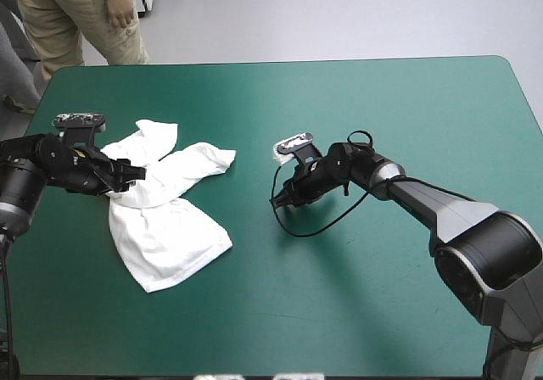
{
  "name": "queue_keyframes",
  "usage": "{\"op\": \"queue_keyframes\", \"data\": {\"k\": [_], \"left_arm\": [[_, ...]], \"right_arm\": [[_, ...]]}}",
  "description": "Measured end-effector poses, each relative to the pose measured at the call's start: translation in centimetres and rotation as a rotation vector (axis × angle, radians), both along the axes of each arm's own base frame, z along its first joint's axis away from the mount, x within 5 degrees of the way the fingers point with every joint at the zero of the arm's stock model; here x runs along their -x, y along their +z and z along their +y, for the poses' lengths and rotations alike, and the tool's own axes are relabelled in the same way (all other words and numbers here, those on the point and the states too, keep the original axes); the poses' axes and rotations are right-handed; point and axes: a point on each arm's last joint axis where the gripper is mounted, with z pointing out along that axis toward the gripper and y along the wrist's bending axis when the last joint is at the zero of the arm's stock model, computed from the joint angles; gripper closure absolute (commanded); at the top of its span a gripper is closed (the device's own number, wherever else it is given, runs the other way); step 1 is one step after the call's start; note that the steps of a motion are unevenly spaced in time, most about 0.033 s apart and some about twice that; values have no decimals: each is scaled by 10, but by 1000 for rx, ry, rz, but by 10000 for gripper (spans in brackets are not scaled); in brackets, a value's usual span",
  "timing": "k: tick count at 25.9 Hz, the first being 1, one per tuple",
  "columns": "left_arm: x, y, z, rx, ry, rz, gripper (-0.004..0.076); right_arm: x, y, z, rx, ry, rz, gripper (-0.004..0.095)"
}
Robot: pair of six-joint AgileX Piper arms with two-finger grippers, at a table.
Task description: Fold the cloth
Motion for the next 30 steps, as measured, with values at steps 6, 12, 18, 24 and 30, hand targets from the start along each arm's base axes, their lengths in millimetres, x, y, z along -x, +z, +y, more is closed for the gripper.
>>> {"op": "queue_keyframes", "data": {"k": [6, 12, 18, 24, 30], "left_arm": [[0, 0, 0, -1, 0, 0, 267], [0, 0, 0, -1, 0, 1, 267], [0, 0, 0, -1, -1, 3, 267], [0, 0, 0, -1, -1, 3, 267], [0, 0, 0, -1, -1, 3, 267]], "right_arm": [[0, 0, 0, 0, 0, 0, 607], [0, 0, 0, 0, 0, 0, 607], [0, 0, 0, 0, 0, 0, 607], [1, 3, 0, 1, 6, -1, 607], [29, 105, -43, -39, -33, -186, 607]]}}
